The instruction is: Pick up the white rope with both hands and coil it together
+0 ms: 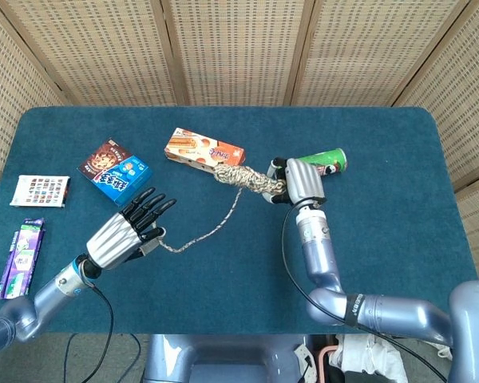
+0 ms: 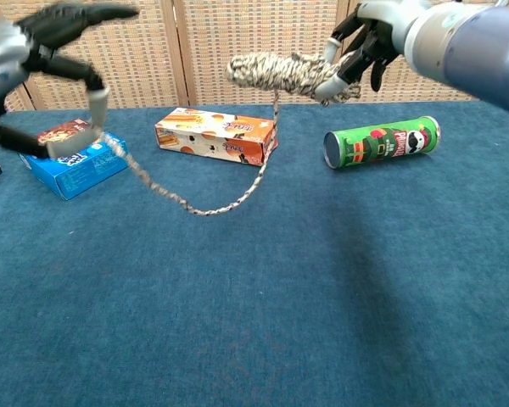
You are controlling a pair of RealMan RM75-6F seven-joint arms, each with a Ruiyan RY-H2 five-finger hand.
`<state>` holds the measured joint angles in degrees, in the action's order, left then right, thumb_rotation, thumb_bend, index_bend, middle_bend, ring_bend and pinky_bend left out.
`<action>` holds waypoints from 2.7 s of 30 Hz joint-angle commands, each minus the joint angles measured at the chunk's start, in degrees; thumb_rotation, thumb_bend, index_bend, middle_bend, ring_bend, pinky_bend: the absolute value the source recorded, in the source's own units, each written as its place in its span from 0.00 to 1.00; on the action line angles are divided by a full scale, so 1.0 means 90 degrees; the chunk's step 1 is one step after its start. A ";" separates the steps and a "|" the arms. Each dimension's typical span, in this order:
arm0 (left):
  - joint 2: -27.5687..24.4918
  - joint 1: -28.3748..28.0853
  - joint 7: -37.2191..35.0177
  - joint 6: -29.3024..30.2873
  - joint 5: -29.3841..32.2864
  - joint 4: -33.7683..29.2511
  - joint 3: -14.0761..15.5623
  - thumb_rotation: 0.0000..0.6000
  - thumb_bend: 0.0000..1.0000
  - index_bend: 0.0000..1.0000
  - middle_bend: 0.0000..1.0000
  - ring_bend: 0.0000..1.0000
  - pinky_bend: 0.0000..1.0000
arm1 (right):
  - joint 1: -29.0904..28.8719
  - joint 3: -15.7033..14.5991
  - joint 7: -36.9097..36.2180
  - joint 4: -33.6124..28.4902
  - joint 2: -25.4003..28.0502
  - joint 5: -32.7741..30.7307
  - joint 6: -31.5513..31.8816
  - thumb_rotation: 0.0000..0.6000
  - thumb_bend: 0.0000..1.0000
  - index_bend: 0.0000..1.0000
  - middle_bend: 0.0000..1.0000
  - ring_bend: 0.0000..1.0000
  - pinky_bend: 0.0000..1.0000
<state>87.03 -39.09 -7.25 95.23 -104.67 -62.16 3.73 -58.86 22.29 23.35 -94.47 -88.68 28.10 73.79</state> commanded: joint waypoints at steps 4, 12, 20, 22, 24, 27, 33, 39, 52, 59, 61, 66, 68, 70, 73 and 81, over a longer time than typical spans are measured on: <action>-0.0799 -0.0701 0.0342 -0.1038 0.0826 -0.2423 -0.1107 1.00 0.55 0.84 0.00 0.00 0.00 | -0.0031 -0.0273 0.0400 0.0158 -0.0267 0.0493 0.0077 1.00 0.65 0.73 0.76 0.57 0.66; -0.0464 -0.1036 0.0302 -0.1605 0.1928 -0.3039 -0.2064 1.00 0.55 0.85 0.00 0.00 0.00 | 0.0057 -0.0616 0.0519 0.0140 -0.0291 0.1247 -0.0241 1.00 0.65 0.73 0.77 0.57 0.66; 0.0171 -0.1330 0.0267 -0.2087 0.3126 -0.3045 -0.2824 1.00 0.56 0.86 0.00 0.00 0.00 | 0.0191 -0.0885 0.0258 -0.0052 -0.0022 0.1854 -0.0988 1.00 0.63 0.73 0.77 0.57 0.66; 0.0306 -0.1409 0.0291 -0.2185 0.3404 -0.3045 -0.3003 1.00 0.56 0.86 0.00 0.00 0.00 | 0.0236 -0.0899 0.0061 -0.0080 0.0041 0.2007 -0.1162 1.00 0.63 0.73 0.77 0.57 0.66; 0.0445 -0.1483 0.0316 -0.2261 0.3692 -0.3062 -0.3191 1.00 0.56 0.86 0.00 0.00 0.00 | 0.0288 -0.0927 -0.0118 -0.0070 0.0081 0.2218 -0.1282 1.00 0.63 0.73 0.77 0.57 0.66; 0.0600 -0.1570 0.0344 -0.2316 0.4052 -0.3108 -0.3458 1.00 0.57 0.86 0.00 0.00 0.00 | 0.0343 -0.1006 -0.0235 -0.0036 0.0104 0.2509 -0.1386 1.00 0.63 0.73 0.77 0.57 0.66; 0.0769 -0.1732 0.0356 -0.2571 0.4504 -0.2620 -0.3736 1.00 0.57 0.86 0.00 0.00 0.00 | 0.0468 -0.1105 -0.1035 -0.0365 0.0570 0.3338 -0.2018 1.00 0.63 0.73 0.77 0.57 0.66; 0.0883 -0.1765 0.0165 -0.2741 0.4649 -0.1994 -0.3781 1.00 0.57 0.86 0.00 0.00 0.00 | 0.0697 -0.0961 -0.2402 -0.0774 0.1086 0.3987 -0.2460 1.00 0.62 0.73 0.77 0.57 0.65; 0.1091 -0.1389 -0.0662 -0.3213 0.4573 -0.0337 -0.3262 1.00 0.57 0.86 0.00 0.00 0.00 | 0.1145 -0.0425 -0.5183 -0.0981 0.1631 0.4347 -0.3001 1.00 0.62 0.73 0.77 0.57 0.65; 0.1229 -0.1152 -0.1124 -0.3240 0.3978 0.0409 -0.2680 1.00 0.58 0.86 0.00 0.00 0.00 | 0.1226 -0.0101 -0.5856 -0.1058 0.1724 0.4007 -0.3076 1.00 0.63 0.73 0.77 0.57 0.65; 0.1271 -0.1094 -0.1049 -0.3059 0.3638 0.0687 -0.2420 1.00 0.58 0.86 0.00 0.00 0.00 | 0.1228 -0.0024 -0.5972 -0.1056 0.1743 0.3859 -0.3119 1.00 0.63 0.73 0.77 0.57 0.65; 0.1409 -0.0896 -0.1199 -0.2628 0.2856 0.1365 -0.1801 1.00 0.58 0.86 0.00 0.00 0.00 | 0.1207 0.0154 -0.5958 -0.0990 0.1718 0.3303 -0.3063 1.00 0.63 0.73 0.77 0.57 0.65; 0.1386 -0.0769 -0.1187 -0.2461 0.2503 0.1627 -0.1471 1.00 0.58 0.86 0.00 0.00 0.00 | 0.1204 0.0271 -0.5923 -0.0956 0.1681 0.2776 -0.2959 1.00 0.63 0.73 0.77 0.57 0.65; 0.1347 -0.0696 -0.1225 -0.2345 0.2307 0.1748 -0.1311 1.00 0.58 0.86 0.00 0.00 0.00 | 0.1139 0.0366 -0.5802 -0.1006 0.1693 0.2229 -0.2930 1.00 0.63 0.73 0.77 0.57 0.63; 0.1293 -0.0608 -0.1038 -0.2133 0.2017 0.1899 -0.1098 1.00 0.58 0.86 0.00 0.00 0.00 | 0.1024 0.0496 -0.5549 -0.1080 0.1725 0.1488 -0.2805 1.00 0.63 0.73 0.77 0.57 0.60; 0.0811 -0.0317 -0.0669 -0.1850 0.1435 0.1512 -0.0568 1.00 0.58 0.87 0.00 0.00 0.00 | 0.0763 0.0633 -0.4764 -0.0906 0.1652 0.0477 -0.2275 1.00 0.63 0.73 0.77 0.57 0.60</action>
<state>94.85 -42.39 -13.63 78.12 -91.25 -48.02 -1.79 -51.14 27.47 -21.10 -103.19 -73.47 33.80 51.96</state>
